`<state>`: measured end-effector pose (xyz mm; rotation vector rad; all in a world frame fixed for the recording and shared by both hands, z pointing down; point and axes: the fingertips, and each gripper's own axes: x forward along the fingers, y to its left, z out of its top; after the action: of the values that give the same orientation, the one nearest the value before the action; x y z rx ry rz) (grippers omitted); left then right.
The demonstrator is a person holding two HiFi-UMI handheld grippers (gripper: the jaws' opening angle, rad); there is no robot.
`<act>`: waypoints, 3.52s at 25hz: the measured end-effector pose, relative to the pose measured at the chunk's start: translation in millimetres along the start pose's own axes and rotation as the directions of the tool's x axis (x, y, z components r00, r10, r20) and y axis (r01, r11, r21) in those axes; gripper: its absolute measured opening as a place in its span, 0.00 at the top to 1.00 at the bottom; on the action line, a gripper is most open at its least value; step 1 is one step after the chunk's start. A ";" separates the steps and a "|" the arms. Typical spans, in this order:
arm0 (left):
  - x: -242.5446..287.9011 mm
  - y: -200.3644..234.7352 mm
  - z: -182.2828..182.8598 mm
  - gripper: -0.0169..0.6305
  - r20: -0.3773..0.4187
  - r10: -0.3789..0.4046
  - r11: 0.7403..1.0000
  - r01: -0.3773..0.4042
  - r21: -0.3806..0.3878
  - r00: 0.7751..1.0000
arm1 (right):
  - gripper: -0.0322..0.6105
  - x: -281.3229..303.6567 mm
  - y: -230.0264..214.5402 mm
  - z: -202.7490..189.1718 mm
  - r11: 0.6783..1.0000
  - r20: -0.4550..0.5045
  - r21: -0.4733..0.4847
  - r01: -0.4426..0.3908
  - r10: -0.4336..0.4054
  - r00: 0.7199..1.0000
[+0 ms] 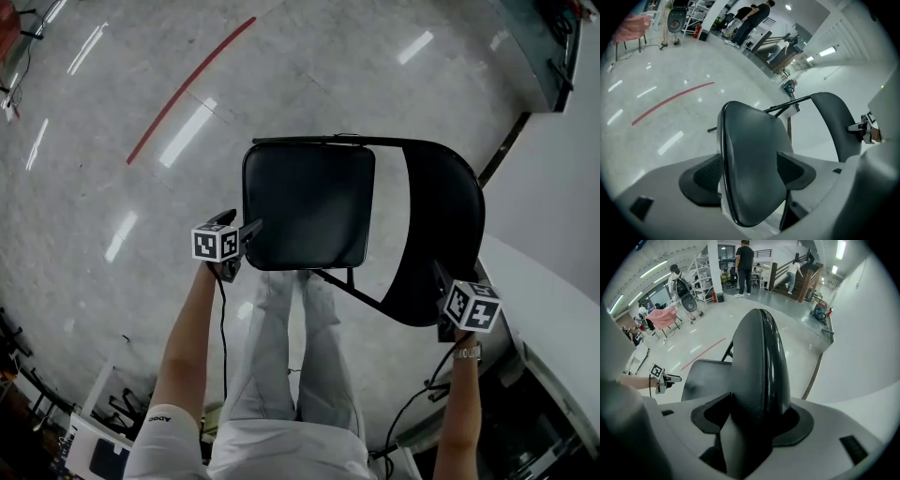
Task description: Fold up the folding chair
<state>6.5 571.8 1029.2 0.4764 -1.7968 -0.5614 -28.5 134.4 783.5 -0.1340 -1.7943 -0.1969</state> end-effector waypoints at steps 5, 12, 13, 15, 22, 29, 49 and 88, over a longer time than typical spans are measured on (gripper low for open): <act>24.8 30.3 -2.5 0.43 -0.014 -0.015 0.997 0.014 -0.070 1.000 | 0.53 5.5 -0.2 -0.2 1.000 -0.022 -0.004 0.006 -0.006 1.000; 54.6 45.0 -21.4 0.43 -0.075 -0.075 0.993 0.067 -0.094 0.994 | 0.53 9.0 2.6 -1.9 1.000 -0.041 0.000 0.006 -0.006 0.999; 57.9 46.6 -23.9 0.43 -0.084 -0.074 0.993 0.066 -0.093 0.994 | 0.53 9.1 2.6 -1.9 1.000 -0.046 0.002 0.004 -0.003 0.999; 64.4 47.2 -25.5 0.43 -0.084 -0.088 0.991 0.079 -0.105 0.993 | 0.53 9.5 2.5 -1.6 1.000 -0.051 0.001 0.002 -0.002 0.999; 85.5 50.8 -19.1 0.43 -0.116 -0.137 0.989 0.128 -0.079 0.984 | 0.53 13.1 1.2 -2.2 1.000 -0.060 0.002 0.005 -0.004 0.998; 95.2 60.4 -25.9 0.29 -0.152 -0.218 0.969 0.195 -0.155 0.964 | 0.53 12.4 2.0 -4.1 1.000 -0.071 0.018 0.008 -0.007 0.997; 108.9 44.0 -22.7 0.29 -0.118 -0.221 0.960 0.195 -0.201 0.968 | 0.53 16.0 0.9 -4.2 1.000 -0.054 -0.014 0.011 -0.012 0.998; 80.0 -186.0 12.9 0.43 -0.186 -0.015 0.993 -0.008 -0.119 0.982 | 0.53 -25.5 -183.2 -12.0 0.994 -0.040 0.021 -0.110 0.111 0.993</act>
<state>-20.9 377.7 976.9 0.4358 -1.5744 -0.6027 -47.2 -46.9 750.1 -0.2139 -1.7419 -0.1028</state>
